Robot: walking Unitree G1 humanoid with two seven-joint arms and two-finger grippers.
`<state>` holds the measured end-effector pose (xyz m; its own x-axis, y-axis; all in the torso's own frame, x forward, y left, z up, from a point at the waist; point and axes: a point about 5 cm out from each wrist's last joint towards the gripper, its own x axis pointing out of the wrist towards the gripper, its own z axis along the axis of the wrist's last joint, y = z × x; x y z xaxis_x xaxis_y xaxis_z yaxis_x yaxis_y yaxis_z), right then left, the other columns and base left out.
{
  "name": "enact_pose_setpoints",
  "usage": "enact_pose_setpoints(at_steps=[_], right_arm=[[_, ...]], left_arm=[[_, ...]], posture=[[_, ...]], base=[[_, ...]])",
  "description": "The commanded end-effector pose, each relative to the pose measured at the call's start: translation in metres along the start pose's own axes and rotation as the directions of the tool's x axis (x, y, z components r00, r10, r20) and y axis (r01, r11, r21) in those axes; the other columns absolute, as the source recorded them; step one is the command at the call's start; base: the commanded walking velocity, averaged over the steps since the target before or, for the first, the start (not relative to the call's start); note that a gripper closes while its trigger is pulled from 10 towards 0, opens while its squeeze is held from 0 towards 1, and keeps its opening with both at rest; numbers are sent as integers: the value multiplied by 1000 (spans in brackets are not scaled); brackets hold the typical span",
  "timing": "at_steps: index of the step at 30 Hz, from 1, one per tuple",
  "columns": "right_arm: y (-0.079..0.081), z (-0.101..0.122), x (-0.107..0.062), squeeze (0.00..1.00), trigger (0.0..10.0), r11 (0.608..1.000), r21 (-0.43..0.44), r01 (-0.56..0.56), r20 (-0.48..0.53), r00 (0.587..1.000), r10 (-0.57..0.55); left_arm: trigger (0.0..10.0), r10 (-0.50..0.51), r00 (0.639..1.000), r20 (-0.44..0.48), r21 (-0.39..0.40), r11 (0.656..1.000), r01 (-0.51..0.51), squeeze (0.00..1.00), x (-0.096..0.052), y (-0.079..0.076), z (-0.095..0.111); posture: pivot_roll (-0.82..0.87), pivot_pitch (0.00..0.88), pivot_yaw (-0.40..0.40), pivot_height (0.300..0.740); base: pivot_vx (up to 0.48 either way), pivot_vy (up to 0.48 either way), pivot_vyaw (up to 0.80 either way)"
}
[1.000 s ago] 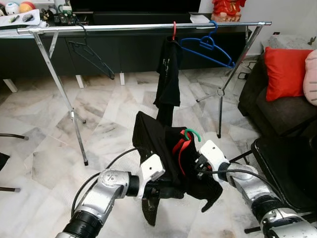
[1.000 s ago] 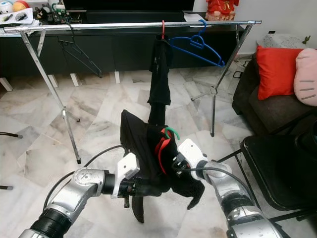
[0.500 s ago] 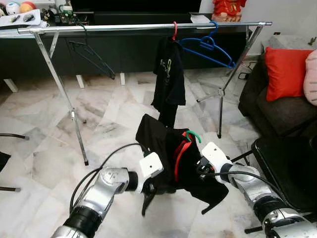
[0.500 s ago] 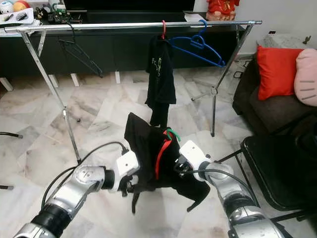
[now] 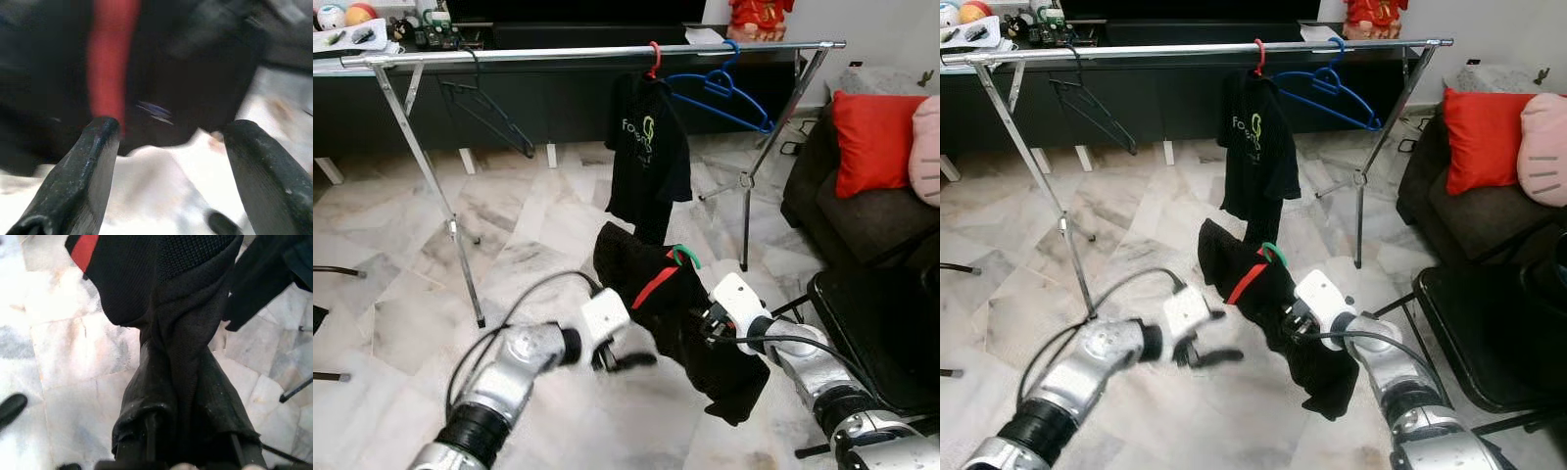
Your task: Hang hanger
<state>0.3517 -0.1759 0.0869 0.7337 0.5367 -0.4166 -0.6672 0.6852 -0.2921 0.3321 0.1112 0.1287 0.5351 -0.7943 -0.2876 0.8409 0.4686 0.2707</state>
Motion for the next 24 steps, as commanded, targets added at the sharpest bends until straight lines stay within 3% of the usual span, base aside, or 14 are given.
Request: enact_pose_setpoints(at_steps=[1,5,11,16,19,24], right_arm=[[-3,2,-5,0,0,998,-61,-33,15,999,34],[0,-4,-11,0,0,978,-168,-121,-11,993,121],[7,-10,-20,0,0,934,-273,-231,-14,972,236],[10,-9,-23,0,0,899,-326,-292,-16,953,304],[12,-8,-22,0,0,875,-373,-309,-35,947,320],[16,-6,-19,0,0,861,-395,-321,-33,942,335]], left_arm=[[10000,38,998,43,15,999,-39,0,-10,14,10],[10000,-15,1000,19,69,998,14,0,-28,23,16],[10000,-103,994,-32,121,987,106,0,-38,26,17],[10000,-200,977,-67,129,970,207,0,-36,21,18],[10000,-295,950,-99,141,941,307,0,-30,12,18],[10000,-331,936,-121,145,927,347,0,-21,8,17]], posture=[[20,176,-96,740],[24,174,-98,740],[31,171,-103,740],[30,171,-103,740],[32,160,-105,740],[35,155,-104,740]], base=[[0,0,0],[0,0,0],[0,0,0],[0,0,0],[0,0,0],[0,0,0]])
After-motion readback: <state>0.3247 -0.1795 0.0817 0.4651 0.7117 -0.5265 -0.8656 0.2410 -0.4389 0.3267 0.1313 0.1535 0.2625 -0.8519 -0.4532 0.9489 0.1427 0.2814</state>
